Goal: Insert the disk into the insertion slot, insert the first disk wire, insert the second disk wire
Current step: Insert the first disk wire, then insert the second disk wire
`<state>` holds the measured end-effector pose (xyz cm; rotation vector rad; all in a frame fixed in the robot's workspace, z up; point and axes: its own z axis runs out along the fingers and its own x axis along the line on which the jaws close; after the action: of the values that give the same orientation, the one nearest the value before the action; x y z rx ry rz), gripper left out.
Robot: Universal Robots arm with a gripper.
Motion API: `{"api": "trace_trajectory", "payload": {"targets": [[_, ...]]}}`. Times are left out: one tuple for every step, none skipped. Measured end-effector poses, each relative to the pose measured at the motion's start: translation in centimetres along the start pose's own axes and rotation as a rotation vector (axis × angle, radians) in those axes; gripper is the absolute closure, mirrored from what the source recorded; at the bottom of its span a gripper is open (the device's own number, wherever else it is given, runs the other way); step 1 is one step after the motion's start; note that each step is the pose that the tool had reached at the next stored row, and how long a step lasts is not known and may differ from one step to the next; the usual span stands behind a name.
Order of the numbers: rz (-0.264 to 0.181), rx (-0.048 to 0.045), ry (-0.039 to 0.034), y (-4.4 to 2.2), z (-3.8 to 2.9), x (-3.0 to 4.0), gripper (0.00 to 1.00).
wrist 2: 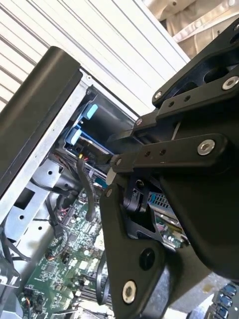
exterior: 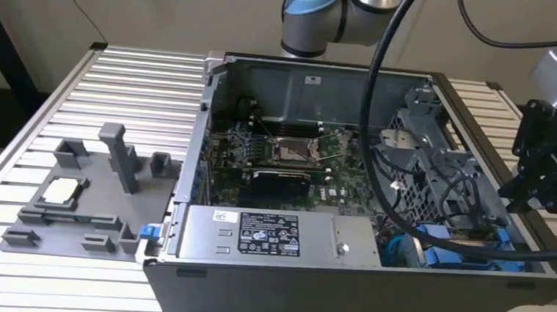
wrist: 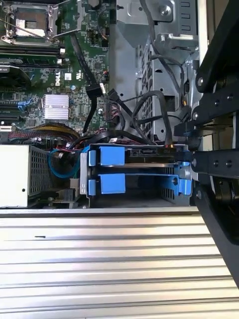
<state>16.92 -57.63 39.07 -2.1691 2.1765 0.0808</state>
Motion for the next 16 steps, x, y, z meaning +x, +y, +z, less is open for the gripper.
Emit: {"api": "trace_trajectory", "payload": {"targets": [[0.0, 0.0, 0.0004, 0.0, -0.01, -0.1, 0.73], [0.0, 0.0, 0.0003, 0.0, 0.01, -0.28, 0.73], [0.0, 0.0, 0.0002, 0.0, 0.04, -0.57, 0.73], [0.0, 0.0, 0.0001, 0.0, 0.07, -0.89, 0.73], [0.0, 0.0, -0.0001, 0.01, 0.11, -1.24, 0.73], [0.0, 0.0, 0.0, 0.01, 0.14, -1.64, 0.73], [0.0, 0.0, 0.0001, 0.01, 0.17, -2.08, 0.73], [0.0, 0.0, 0.0, 0.01, 0.22, -2.56, 0.73], [0.0, 0.0, 0.0002, 0.01, 0.25, -3.01, 0.73], [0.0, 0.0, 0.0001, 0.01, 0.29, -3.45, 0.73], [0.0, 0.0, 0.0, 0.02, 0.33, -3.85, 0.73], [0.0, 0.0, 0.0001, 0.02, 0.35, -4.19, 0.73], [0.0, 0.0, 0.0001, 0.03, 0.37, -4.4, 0.73], [0.0, 0.0, -0.0001, 0.12, 0.38, -4.49, 0.73], [0.0, 0.0001, 0.0, 0.33, 0.38, -4.52, 0.73], [0.0, 0.0, 0.0001, 0.64, 0.38, -4.52, 0.73]]}}
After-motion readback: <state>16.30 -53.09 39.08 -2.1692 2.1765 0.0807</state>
